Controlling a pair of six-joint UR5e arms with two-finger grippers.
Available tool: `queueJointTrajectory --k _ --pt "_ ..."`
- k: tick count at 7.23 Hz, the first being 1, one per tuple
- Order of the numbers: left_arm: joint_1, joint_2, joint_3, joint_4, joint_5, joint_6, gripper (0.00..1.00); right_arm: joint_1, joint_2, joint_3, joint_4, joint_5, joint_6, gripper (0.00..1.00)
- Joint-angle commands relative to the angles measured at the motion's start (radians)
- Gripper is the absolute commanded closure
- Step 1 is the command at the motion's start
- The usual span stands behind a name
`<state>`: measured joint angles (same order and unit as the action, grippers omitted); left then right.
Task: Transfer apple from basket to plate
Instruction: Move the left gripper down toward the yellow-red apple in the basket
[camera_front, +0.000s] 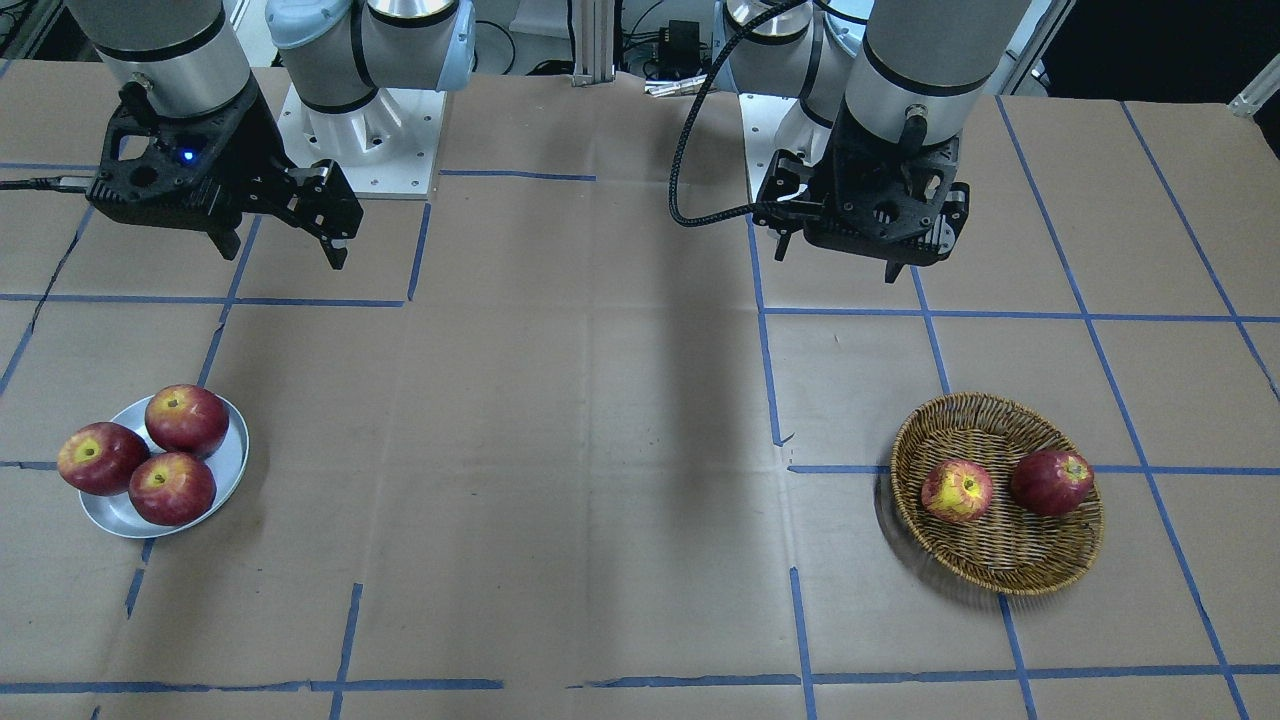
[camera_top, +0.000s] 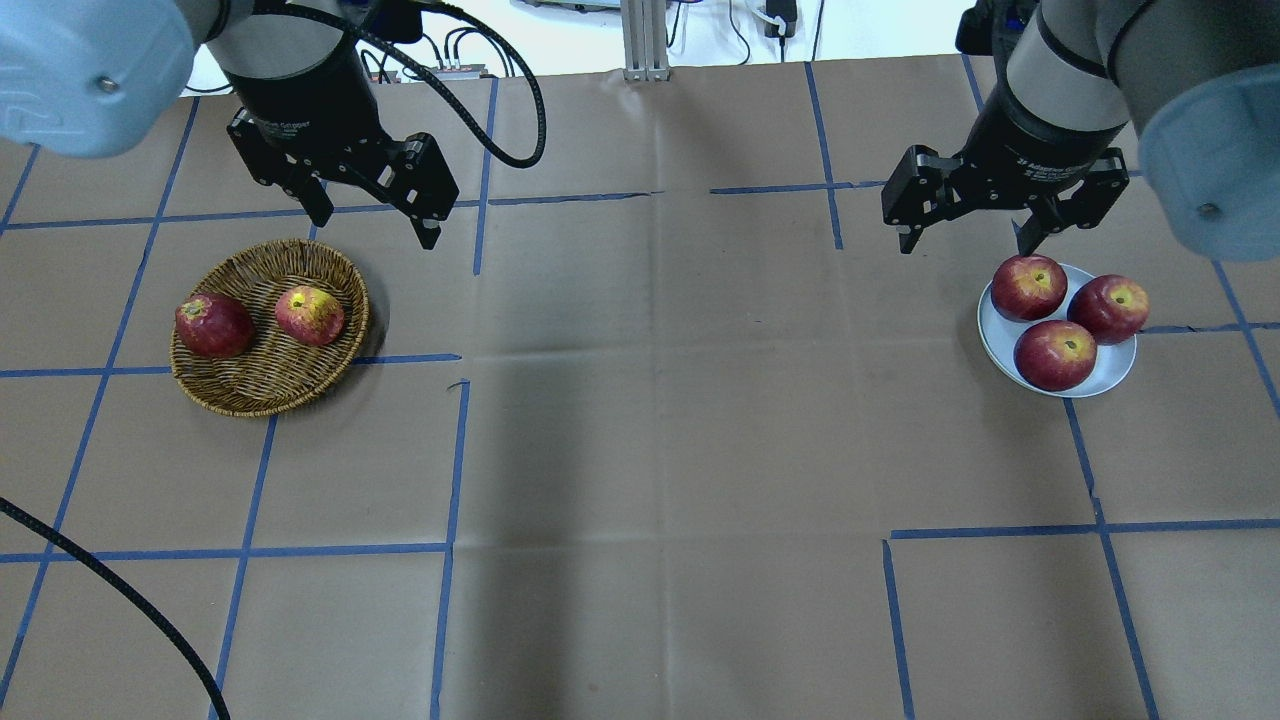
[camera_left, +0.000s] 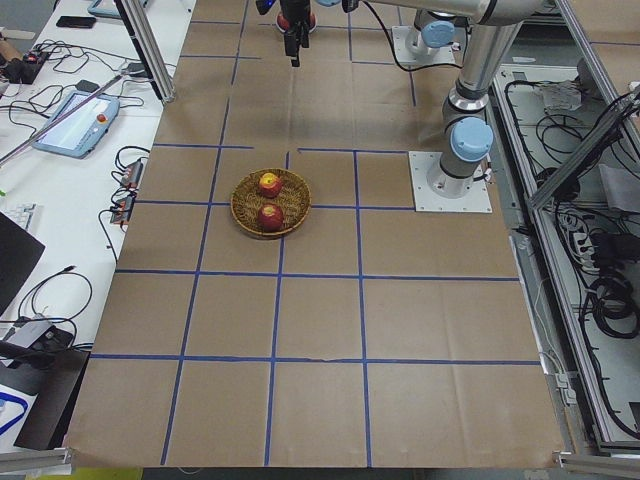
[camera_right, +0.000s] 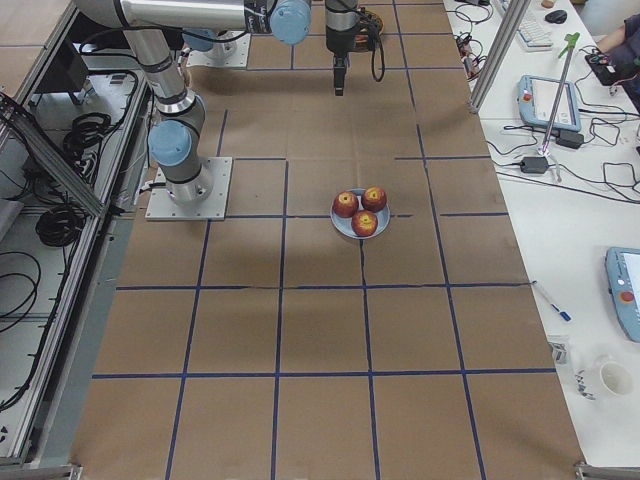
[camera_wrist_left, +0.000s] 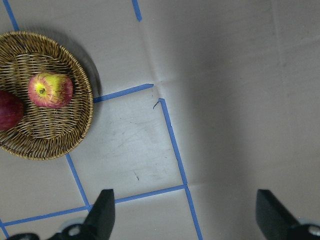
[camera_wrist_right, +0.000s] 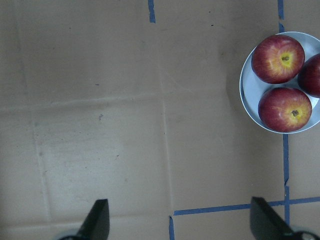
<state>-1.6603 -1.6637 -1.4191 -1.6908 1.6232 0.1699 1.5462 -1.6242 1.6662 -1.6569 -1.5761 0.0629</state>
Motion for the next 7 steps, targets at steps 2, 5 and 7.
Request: queueJointTrajectory --k 2,5,7 --pt "0.0 0.013 -0.003 0.002 0.0 -0.004 0.01 0.0 0.0 0.001 -0.001 0.005 0.0 0.0" --pt "0.007 0.012 -0.003 0.0 0.004 -0.003 0.01 0.0 0.0 0.0 0.0 0.005 0.0 0.0" --pt "0.008 0.015 -0.003 0.0 0.0 -0.006 0.01 0.0 0.0 0.001 -0.001 0.005 0.0 0.0"
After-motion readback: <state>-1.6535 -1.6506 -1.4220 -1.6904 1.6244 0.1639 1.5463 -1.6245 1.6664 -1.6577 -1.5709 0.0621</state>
